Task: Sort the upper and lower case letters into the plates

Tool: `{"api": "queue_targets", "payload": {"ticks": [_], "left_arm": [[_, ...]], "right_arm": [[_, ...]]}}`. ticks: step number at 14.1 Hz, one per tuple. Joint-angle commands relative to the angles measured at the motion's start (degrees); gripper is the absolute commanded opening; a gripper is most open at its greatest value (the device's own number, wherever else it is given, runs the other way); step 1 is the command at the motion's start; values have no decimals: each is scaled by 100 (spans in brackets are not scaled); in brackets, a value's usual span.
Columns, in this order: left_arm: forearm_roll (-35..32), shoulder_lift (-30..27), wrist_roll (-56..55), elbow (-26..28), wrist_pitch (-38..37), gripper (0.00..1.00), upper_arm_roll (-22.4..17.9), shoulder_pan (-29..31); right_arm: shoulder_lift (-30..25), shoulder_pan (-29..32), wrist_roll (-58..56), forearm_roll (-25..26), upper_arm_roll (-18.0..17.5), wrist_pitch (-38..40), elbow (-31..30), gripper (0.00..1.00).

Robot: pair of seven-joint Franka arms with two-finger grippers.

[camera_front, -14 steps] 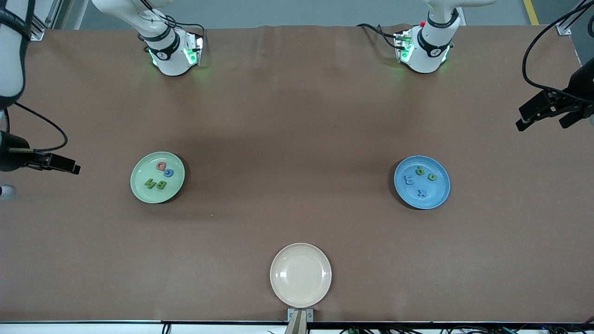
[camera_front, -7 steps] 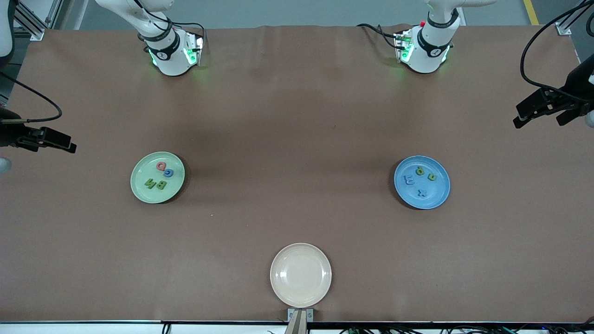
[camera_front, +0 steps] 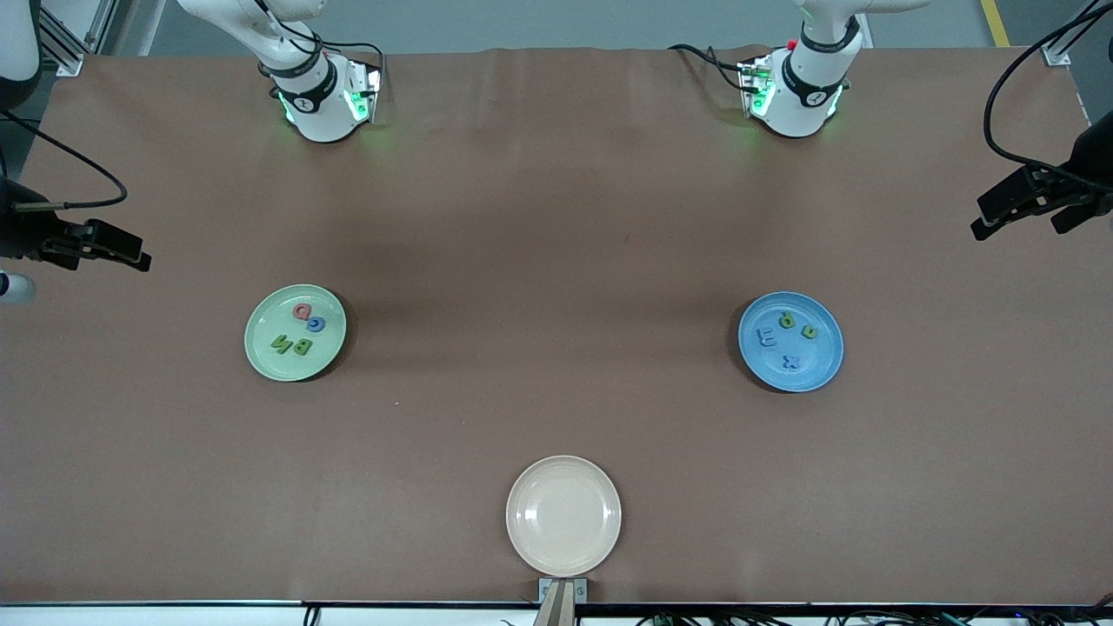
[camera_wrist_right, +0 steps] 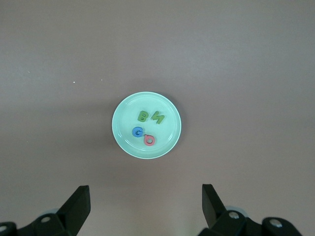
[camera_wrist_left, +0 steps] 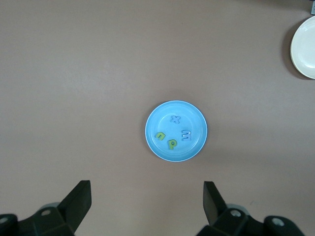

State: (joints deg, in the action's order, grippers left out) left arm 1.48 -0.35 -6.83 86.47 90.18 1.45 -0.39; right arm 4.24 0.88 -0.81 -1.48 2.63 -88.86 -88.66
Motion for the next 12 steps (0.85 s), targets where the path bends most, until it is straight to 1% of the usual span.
{"api": "queue_targets", "payload": {"ticks": [1,2,5,8,12], "left_arm": [[63,0,-29,-69,-89,100,-4,13],[54,-9,-29,-69,-89,100,-4,4],[36,-9,59,-69,-89,100,-4,4],[-16,-9,111,-69,-71,100,4,4],[-17,-9,164,-60,-80,100,22,-5]], "right_arm": [[-275,-53,-33,96,80,-114,-310,100],[-318,-52,-33,96,80,-97,-319,100],[-748,-79,-33,96,71,-114,-748,100],[-942,-79,-33,96,71,-27,-767,100],[-1092,-79,-33,87,71,184,-644,100]]}}
